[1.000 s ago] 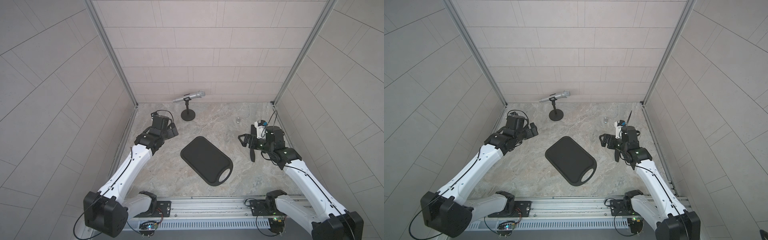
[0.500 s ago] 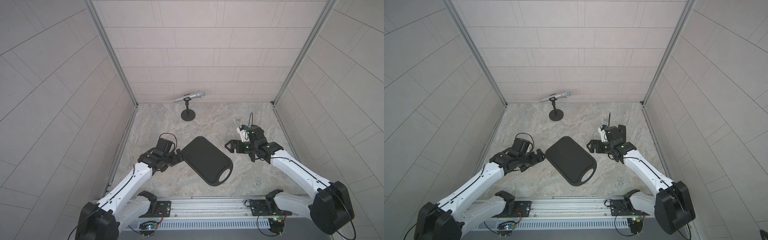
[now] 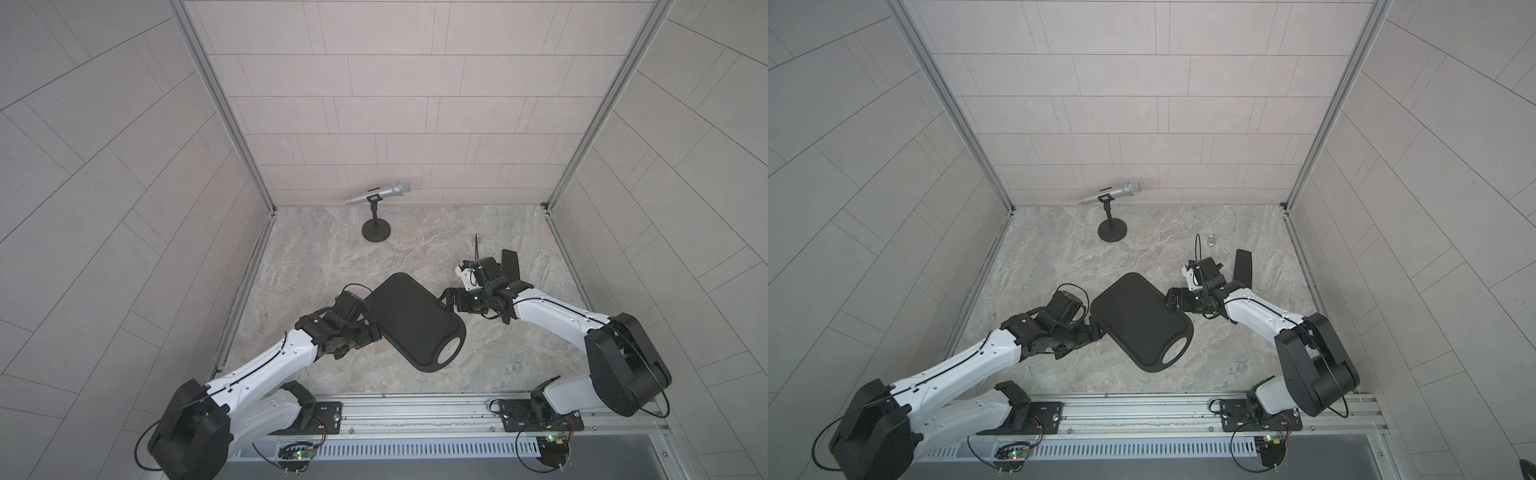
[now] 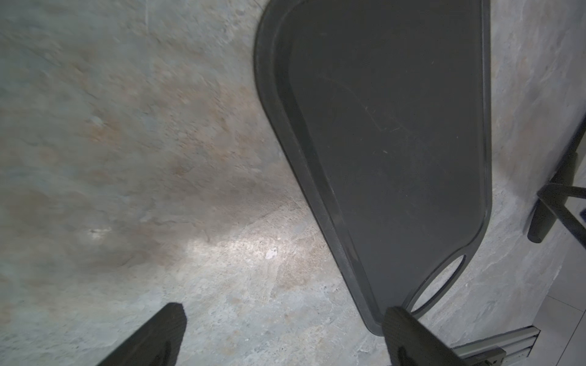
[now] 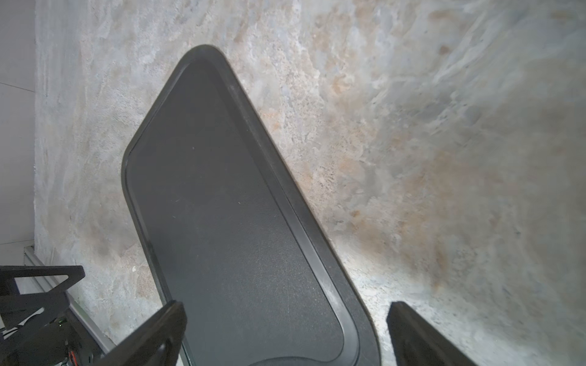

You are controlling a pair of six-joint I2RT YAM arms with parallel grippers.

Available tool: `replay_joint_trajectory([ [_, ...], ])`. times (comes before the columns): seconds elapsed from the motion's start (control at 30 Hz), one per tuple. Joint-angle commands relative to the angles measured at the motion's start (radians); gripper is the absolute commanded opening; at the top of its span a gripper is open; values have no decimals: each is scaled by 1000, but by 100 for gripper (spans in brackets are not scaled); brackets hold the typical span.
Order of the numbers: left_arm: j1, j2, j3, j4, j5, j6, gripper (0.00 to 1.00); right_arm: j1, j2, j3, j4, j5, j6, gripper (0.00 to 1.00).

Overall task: Align the knife with the edge of the cutting board
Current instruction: Adjust the work surface at the center of the board.

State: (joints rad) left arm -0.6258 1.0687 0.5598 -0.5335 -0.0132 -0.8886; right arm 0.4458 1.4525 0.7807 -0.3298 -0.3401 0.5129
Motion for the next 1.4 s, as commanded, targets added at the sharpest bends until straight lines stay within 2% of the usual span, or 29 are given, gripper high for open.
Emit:
replay_joint_trajectory([
  [0.0,-19,41,-17,65,-8,-41,100,5,41,9,18,1,-1,98],
  [0.27,-28,201,23,114,17,-43,100,5,110,-1,60,-21,-1,97],
  [0.53,-28,284,45,164,29,-47,100,8,129,-37,95,-45,9,95],
  [0.93,-34,454,127,251,69,-50,100,28,50,-142,86,5,26,94],
  [1.37,-31,656,289,212,56,10,100,56,-55,-285,145,0,81,94],
])
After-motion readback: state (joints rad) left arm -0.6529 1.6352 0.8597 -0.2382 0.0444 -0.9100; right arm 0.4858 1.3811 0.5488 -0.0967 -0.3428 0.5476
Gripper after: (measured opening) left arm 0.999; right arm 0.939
